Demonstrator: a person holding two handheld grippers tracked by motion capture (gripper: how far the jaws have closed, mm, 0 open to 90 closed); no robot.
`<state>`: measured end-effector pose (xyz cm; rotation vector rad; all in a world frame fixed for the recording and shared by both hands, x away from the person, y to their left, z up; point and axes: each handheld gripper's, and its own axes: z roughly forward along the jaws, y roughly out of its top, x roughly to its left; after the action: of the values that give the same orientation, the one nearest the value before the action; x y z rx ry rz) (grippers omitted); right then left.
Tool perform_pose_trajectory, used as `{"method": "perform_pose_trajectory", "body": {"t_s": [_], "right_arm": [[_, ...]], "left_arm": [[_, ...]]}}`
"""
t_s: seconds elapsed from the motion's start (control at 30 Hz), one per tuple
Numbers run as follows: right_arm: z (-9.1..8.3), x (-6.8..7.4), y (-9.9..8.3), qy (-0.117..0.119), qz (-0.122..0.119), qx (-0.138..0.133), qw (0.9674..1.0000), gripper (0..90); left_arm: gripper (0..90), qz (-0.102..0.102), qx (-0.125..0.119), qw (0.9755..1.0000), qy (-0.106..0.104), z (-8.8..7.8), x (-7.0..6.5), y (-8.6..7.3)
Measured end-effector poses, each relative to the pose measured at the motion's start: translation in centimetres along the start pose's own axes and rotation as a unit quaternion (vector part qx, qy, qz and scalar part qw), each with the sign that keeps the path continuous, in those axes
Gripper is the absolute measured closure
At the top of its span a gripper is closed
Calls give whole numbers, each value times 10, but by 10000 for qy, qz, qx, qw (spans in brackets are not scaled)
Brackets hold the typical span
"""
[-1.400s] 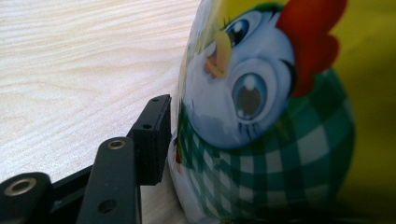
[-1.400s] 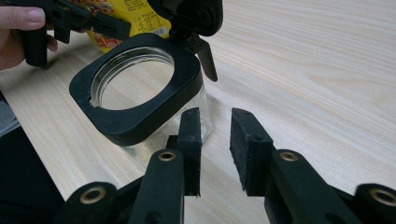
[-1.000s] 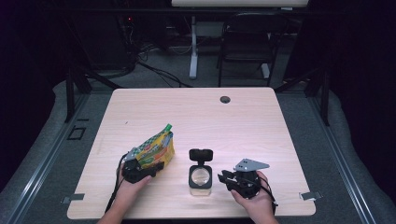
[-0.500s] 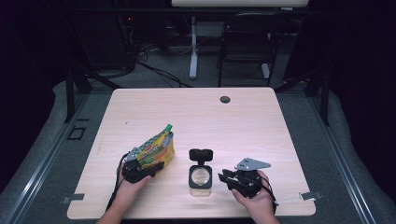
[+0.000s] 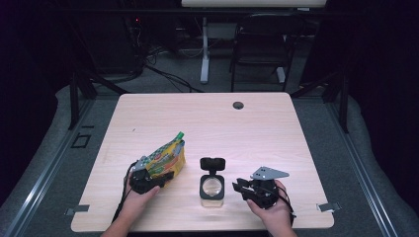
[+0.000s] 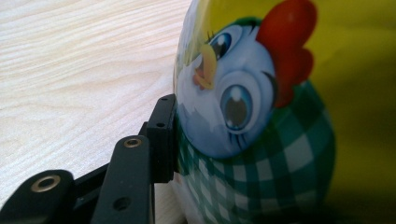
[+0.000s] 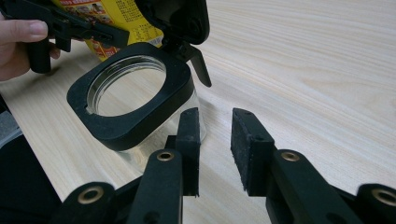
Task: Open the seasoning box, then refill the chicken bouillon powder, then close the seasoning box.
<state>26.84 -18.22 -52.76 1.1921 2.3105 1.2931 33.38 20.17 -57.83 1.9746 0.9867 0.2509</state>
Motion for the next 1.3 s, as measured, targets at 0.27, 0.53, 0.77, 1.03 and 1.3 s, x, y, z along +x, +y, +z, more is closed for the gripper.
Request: {"method": "perform_pose_trajectory", "body": {"t_s": [0.27,0.53,0.77,1.03,1.3], "right_arm": [[-1,-1,0,-18,13,2,10000,728],[-2,-1,0,-20,0,-40,10000,727],[-3,-2,0,-34,-2,-46,10000,720],[-3,-3,1,-43,-16,-70,10000,698],[-3,-3,0,-102,-8,-144,9998,678]], "left_arm": [[574,70,45,10000,32,-1,-2,2],[574,222,15,9997,106,-7,-5,5],[574,377,-19,9991,196,-13,-8,8],[574,645,-33,9973,337,-23,-14,12],[574,872,-58,9952,433,-33,-16,15]]}}
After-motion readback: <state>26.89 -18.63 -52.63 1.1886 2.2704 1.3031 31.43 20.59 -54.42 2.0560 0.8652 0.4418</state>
